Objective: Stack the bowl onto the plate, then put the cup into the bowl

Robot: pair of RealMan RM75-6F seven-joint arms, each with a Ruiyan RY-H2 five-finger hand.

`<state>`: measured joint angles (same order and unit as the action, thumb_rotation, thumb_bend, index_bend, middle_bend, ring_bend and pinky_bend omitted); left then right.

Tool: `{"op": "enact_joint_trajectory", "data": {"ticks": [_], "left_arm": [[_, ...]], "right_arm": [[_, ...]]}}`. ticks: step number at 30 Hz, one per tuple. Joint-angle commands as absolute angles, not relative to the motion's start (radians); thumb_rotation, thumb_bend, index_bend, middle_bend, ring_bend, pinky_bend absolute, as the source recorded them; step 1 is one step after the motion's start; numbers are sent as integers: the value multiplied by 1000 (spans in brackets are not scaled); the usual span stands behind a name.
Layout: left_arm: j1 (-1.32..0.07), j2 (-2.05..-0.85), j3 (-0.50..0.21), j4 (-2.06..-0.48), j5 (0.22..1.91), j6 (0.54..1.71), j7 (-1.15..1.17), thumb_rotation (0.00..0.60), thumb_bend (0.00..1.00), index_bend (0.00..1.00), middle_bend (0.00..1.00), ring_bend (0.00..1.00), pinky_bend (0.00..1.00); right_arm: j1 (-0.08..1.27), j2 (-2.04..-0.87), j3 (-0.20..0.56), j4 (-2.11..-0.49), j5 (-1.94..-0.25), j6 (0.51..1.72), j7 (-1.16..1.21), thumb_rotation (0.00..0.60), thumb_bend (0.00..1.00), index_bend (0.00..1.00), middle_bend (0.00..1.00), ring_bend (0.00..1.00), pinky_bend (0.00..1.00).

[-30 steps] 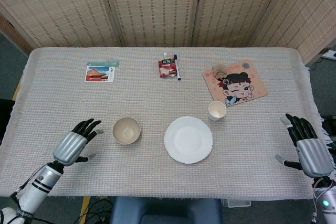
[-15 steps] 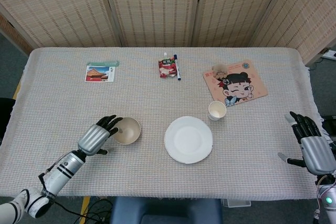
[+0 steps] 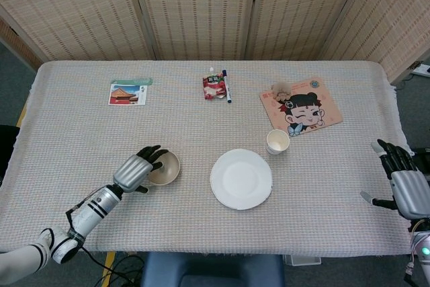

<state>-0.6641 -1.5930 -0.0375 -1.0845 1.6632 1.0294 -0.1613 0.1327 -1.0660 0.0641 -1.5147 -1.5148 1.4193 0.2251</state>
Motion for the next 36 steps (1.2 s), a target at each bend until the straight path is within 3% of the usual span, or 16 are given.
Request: {"op": "enact_joint_trajectory", "data": {"ticks": [1,25,36], "left_arm": [[-667,-1593,-34,-1084,1660,1033,-162,600,214,477,148,0,152],[-667,-1651,-13,-998,1632,1100,-144,600,225,653,242,0,152],[-655,-1686,-17,-982,1613,1132,-124,600,225,669,257,0,152]], "right_arm": [[132,-1065,64,-1515,-1515,1422,226,600,66,0,0,0,0],[131,-1067,69,-1517,-1510,1426,221,600,66,0,0,0,0],[132,-1070,69,-1512,-1515,1429,222,600,66,0,0,0,0]]}}
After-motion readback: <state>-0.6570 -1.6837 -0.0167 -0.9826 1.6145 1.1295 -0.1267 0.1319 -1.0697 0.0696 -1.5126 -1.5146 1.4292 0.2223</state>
